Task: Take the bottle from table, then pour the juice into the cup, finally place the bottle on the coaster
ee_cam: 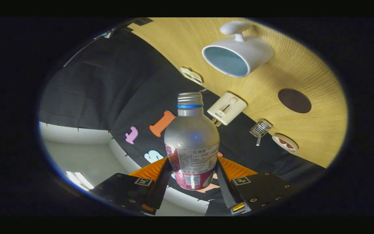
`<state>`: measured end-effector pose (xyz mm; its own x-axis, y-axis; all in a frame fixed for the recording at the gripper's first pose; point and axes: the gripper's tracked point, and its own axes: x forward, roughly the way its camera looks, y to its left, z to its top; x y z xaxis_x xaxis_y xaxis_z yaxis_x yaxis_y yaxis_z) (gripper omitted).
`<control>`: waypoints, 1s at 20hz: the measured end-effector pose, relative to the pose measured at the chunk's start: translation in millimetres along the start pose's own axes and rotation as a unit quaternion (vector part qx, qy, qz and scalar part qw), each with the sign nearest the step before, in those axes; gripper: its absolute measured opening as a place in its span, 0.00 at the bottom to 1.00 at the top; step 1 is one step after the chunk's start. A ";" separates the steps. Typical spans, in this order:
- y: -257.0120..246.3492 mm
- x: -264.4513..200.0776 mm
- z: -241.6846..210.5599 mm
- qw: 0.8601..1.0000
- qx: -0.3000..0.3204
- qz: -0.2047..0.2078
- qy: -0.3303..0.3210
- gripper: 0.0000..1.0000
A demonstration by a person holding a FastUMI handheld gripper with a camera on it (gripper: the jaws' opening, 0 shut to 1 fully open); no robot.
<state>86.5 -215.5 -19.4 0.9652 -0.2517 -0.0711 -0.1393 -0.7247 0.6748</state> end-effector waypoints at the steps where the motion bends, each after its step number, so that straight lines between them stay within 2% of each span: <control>1: -0.6 -0.7 2.2 1.000 -0.001 -0.001 -0.001 0.74; 8: -12.6 -2.9 19.3 1.000 -0.004 0.001 -0.017 0.73; 11: -22.8 -2.3 19.7 0.999 -0.027 -0.007 -0.016 0.73; 13: -36.1 -4.0 19.2 0.997 -0.071 -0.027 -0.013 0.73; 16: -38.2 -9.3 14.0 0.984 -0.172 -0.038 0.002 0.73; 18: -37.9 -10.5 8.7 0.971 -0.237 -0.042 0.015 0.73; 20: -45.7 -11.1 3.6 0.950 -0.307 -0.059 0.026 0.73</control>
<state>81.4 -181.9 -52.2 0.9779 -0.1483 -0.1472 0.1102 -0.2323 0.9664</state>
